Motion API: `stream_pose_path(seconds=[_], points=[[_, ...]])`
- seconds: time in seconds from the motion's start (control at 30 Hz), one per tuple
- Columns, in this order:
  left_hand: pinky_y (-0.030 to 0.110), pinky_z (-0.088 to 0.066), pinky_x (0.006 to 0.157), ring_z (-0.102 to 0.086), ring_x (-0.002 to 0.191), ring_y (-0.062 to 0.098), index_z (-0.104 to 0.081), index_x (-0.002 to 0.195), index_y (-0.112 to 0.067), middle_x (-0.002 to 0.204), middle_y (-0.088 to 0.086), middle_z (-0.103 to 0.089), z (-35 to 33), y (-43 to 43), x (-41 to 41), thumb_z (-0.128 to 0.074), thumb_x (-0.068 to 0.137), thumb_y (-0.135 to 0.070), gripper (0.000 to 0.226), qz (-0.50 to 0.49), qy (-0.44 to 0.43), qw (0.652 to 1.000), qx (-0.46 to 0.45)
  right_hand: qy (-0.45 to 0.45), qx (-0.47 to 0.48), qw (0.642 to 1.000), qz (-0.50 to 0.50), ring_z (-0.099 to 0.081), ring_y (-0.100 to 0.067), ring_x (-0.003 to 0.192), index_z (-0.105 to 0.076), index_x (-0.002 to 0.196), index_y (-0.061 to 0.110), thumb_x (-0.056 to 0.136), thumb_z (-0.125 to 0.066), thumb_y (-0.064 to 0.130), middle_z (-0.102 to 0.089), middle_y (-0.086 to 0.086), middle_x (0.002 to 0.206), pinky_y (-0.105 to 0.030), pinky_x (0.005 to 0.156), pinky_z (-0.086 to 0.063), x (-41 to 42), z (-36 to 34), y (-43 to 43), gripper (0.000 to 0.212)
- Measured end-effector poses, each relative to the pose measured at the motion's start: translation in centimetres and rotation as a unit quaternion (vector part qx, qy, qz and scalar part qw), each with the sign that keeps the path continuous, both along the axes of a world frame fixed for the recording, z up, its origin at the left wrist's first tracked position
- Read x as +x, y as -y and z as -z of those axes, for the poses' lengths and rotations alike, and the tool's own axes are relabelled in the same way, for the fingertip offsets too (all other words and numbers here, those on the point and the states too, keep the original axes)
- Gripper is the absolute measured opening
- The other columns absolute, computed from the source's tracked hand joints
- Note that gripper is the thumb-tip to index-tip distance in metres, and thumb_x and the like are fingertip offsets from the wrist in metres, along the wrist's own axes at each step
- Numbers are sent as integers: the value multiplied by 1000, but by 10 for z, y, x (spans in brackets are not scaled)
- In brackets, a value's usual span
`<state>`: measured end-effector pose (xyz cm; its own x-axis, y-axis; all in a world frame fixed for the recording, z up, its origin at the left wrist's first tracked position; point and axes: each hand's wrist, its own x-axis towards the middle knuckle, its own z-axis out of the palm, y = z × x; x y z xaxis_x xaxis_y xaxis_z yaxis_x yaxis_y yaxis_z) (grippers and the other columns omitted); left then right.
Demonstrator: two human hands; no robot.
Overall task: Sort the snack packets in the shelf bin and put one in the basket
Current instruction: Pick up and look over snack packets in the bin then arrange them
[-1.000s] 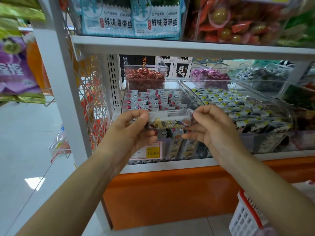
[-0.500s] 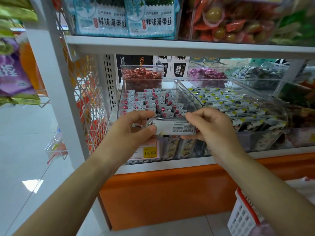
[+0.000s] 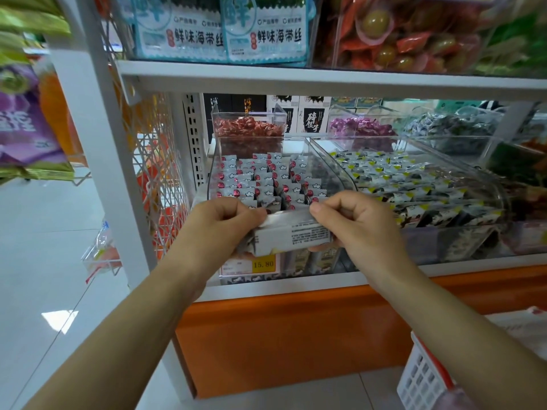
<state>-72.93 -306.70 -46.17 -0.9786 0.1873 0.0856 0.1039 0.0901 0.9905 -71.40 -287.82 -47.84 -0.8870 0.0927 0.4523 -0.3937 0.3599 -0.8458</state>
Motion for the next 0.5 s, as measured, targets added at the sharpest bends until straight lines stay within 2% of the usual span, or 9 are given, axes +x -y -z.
stream_pose_path(seconds=[0.07,0.17,0.23,0.3,0.37,0.43,0.5], points=[[17,-53,50,-68,56,11,-58,64,-4,52,-3,-65,0,0,0,-62,85,-19,26,-14,-7,1000,-5,16,-19,1000,-13,-68,-28,69,-65,74,5,88,-61,18,-68,-15,72,-54,60,-56,0,1,1,20],[18,-53,50,-70,59,13,-61,69,3,62,1,-70,3,-1,0,-62,85,-21,28,-26,-11,1000,-3,36,-60,997,-26,-70,-17,64,-64,75,2,89,-61,14,-70,-5,69,-39,53,-59,0,2,1,19],[18,-54,52,-70,62,12,-65,76,2,69,4,-71,4,-1,-1,-60,86,-25,29,-29,-23,999,-9,41,-79,996,-18,-70,-15,64,-64,76,1,89,-61,14,-69,-5,70,-33,52,-59,-1,2,2,18],[19,-57,59,-70,68,10,-70,84,-12,78,0,-72,5,-2,0,-60,84,-31,21,-15,-53,998,-31,47,-106,993,-5,-70,-16,66,-64,76,2,89,-60,14,-67,-13,76,-30,53,-59,-3,4,0,19],[17,-56,68,-68,76,4,-68,98,-28,85,-8,-71,6,-3,2,-62,82,-34,18,1,-94,992,-88,57,-132,990,11,-70,-19,70,-63,79,-1,90,-60,17,-63,-24,83,-30,56,-59,-5,4,-2,21],[12,-54,70,-66,80,-1,-63,110,-28,91,-11,-69,9,-4,0,-61,85,-27,24,-4,-119,987,-108,63,-158,986,3,-70,-21,76,-65,85,1,89,-60,19,-63,-24,89,-27,60,-59,-6,3,-2,19],[10,-51,64,-67,77,0,-65,105,-21,88,-7,-71,8,-6,-1,-56,90,-20,17,-12,-118,990,-78,65,-196,978,-41,-71,-19,81,-69,94,9,85,-63,17,-68,-15,94,-25,66,-59,-8,1,-2,13]])
